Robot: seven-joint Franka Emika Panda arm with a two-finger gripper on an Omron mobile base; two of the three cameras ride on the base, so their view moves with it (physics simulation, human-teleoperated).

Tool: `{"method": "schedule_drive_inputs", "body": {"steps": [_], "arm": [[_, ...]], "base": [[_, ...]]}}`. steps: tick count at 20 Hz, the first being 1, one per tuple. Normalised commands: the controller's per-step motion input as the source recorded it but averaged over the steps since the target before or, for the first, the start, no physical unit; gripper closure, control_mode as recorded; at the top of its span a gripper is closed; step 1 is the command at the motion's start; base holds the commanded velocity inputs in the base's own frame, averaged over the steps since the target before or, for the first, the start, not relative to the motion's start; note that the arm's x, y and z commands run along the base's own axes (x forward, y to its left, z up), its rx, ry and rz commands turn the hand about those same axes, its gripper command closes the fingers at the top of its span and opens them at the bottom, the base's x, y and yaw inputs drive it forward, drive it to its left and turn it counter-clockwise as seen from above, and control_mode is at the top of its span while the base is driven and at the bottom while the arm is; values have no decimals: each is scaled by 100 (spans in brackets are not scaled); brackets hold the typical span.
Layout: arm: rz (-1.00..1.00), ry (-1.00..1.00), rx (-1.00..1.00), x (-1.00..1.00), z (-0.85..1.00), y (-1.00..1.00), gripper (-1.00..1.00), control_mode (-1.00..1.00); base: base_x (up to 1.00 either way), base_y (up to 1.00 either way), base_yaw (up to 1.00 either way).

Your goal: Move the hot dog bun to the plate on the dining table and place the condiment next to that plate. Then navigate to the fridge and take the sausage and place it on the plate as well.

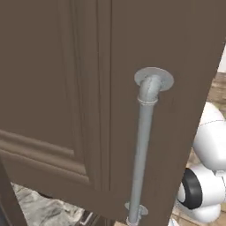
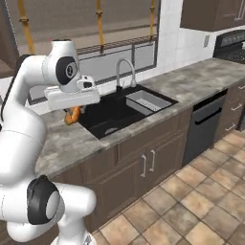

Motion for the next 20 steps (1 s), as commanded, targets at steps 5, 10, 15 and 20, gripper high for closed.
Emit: {"method": "schedule_drive_inputs", "body": {"steps": [5,10,15,20], "arm": [[0,0,0,0,0,0,100,100],[0,0,0,0,0,0,100,100],[0,0,0,0,0,0,100,100],[0,0,0,0,0,0,100,100]], "base": [[30,-48,-59],[24,-43,-59],[20,-54,-60],[15,-51,-61]]}}
